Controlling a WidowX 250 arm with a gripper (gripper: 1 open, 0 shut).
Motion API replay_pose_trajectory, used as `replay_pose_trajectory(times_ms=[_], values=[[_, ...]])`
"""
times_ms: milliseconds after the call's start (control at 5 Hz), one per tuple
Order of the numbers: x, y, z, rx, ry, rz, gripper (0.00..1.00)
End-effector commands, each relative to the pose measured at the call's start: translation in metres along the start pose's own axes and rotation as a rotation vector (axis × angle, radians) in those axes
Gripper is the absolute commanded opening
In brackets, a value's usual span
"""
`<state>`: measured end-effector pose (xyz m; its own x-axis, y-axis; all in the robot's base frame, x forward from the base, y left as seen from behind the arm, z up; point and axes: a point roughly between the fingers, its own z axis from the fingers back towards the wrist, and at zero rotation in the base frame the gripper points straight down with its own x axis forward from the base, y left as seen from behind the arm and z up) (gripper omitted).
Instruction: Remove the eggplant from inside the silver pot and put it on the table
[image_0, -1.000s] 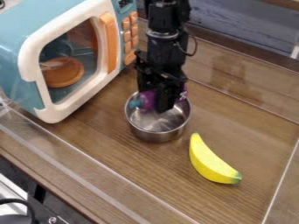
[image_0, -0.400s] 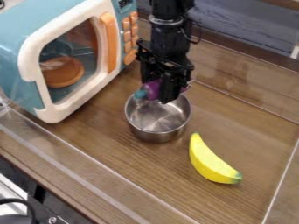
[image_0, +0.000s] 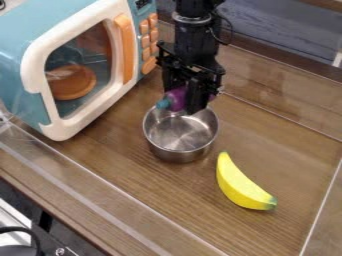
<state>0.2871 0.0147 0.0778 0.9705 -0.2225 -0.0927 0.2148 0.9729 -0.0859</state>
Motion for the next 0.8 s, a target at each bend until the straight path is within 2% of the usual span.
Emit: replay_pose_trajectory(times_ms=[0,600], values=[[0.0077,-0.0012,0.0243,0.025,-0.08,-0.001,0.0],[0.0112,-0.0022,0.0278,0.019,-0.086,0.029,0.0]])
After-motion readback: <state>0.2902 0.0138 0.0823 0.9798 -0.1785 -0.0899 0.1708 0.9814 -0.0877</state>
